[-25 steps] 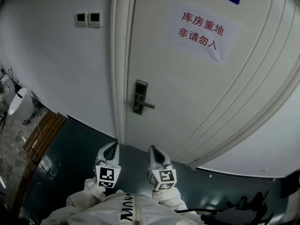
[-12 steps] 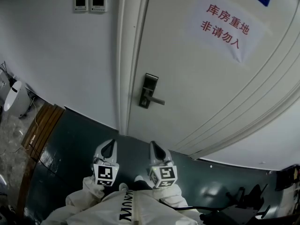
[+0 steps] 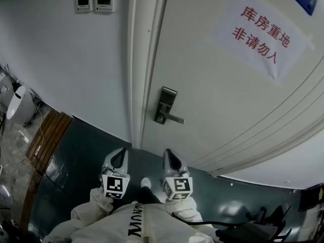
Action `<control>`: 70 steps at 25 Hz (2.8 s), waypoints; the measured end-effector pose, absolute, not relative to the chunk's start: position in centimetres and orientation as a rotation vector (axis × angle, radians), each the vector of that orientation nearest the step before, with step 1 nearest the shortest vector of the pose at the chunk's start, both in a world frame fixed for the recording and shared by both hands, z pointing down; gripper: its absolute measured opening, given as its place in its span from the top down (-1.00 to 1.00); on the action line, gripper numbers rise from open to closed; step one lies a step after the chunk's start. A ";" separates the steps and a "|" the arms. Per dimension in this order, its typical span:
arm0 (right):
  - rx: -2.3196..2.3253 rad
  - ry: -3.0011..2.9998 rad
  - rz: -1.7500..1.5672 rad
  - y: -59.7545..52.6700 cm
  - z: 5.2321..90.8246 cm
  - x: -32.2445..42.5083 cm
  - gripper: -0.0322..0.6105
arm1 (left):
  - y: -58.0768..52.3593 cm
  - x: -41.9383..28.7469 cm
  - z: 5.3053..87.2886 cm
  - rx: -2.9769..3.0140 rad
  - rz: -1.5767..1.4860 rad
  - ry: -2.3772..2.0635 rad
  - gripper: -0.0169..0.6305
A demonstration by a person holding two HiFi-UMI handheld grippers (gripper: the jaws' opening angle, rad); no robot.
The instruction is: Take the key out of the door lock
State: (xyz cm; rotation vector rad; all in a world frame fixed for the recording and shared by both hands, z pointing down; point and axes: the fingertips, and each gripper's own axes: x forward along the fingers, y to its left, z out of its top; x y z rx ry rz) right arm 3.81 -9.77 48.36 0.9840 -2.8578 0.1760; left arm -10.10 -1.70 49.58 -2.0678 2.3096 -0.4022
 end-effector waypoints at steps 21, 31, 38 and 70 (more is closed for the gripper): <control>1.084 -2.884 0.220 -27.2 47.7 0.3 0.90 | -19.6 -13.7 48.3 -2.111 -0.499 2.243 0.95; 1.311 -2.771 0.235 -29.3 48.0 0.8 0.90 | -23.8 -15.1 48.6 -2.244 -0.467 2.091 0.95; 1.541 -2.590 0.189 -28.3 48.6 0.1 0.90 | -25.2 -16.8 49.4 -2.391 -0.444 1.900 0.95; 1.853 -2.572 1.577 -24.5 60.2 -2.8 0.41 | -23.3 -18.4 50.1 -2.614 -0.438 1.476 0.95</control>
